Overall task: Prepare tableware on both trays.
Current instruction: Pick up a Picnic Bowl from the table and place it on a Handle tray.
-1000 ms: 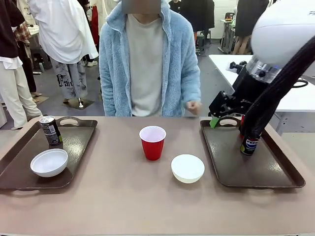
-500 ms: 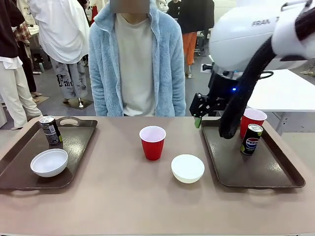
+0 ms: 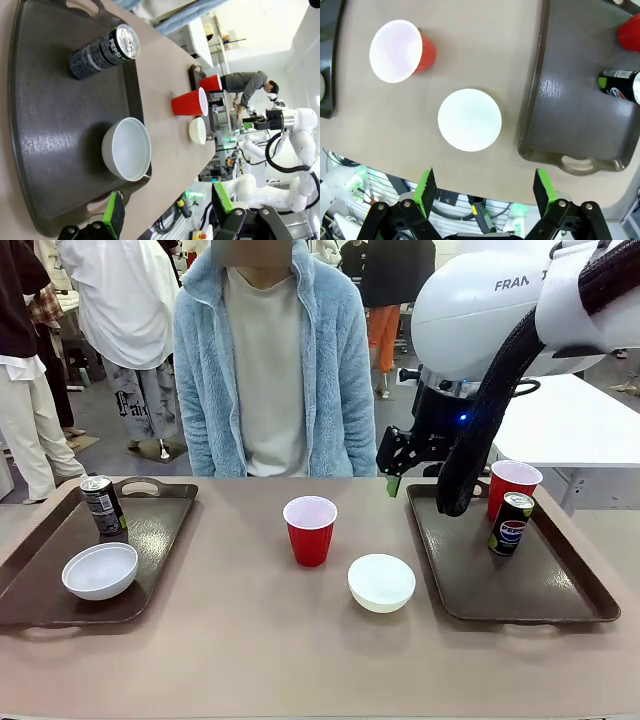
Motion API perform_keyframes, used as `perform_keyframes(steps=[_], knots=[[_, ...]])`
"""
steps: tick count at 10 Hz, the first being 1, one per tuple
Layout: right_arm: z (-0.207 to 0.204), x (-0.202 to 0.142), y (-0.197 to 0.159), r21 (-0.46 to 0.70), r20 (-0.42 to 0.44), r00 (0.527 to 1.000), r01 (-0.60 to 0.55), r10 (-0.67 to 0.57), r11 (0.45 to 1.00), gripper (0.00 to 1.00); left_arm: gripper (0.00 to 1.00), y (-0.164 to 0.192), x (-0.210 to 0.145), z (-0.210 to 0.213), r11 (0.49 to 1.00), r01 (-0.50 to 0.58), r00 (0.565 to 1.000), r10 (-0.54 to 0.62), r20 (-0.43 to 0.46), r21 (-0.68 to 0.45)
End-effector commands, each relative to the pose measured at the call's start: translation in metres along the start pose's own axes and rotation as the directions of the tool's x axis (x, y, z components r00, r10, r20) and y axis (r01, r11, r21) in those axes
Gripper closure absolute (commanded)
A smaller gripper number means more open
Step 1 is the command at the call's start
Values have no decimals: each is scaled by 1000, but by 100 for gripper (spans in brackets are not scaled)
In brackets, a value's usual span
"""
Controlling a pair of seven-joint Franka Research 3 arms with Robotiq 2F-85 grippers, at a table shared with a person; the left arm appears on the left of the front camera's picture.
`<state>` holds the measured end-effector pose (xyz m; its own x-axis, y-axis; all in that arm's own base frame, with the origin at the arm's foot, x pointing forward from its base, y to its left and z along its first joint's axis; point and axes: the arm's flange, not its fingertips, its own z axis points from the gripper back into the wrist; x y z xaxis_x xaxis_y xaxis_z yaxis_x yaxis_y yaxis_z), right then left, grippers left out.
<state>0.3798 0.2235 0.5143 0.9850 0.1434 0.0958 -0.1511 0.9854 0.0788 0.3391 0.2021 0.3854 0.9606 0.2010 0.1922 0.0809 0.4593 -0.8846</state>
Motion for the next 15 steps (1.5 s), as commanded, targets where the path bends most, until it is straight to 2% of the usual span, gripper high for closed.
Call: perform_keyframes(steps=[1,6,7,10,13,15], knots=[[-3,-6,-2,-16,3,1000,6,-6,1000,0,7,1,-1,2,1000,17,1000,-17,1,-12],[-1,-1,-1,0,-2,1000,0,0,1000,0,7,1,-1,2,1000,17,1000,-17,1,-12],[-22,1,-1,-44,-24,1000,16,-17,999,0,7,1,-1,2,1000,17,1000,-17,1,-12],[-59,-6,11,-139,11,1000,-21,23,990,0,7,1,-1,2,1000,17,1000,-17,1,-12],[-94,1,18,-101,53,996,-63,68,993,0,7,1,-1,2,1000,17,1000,-17,1,-12],[-93,-15,16,-48,-5,998,-61,61,997,0,7,1,-1,2,1000,17,1000,-17,1,-12]])
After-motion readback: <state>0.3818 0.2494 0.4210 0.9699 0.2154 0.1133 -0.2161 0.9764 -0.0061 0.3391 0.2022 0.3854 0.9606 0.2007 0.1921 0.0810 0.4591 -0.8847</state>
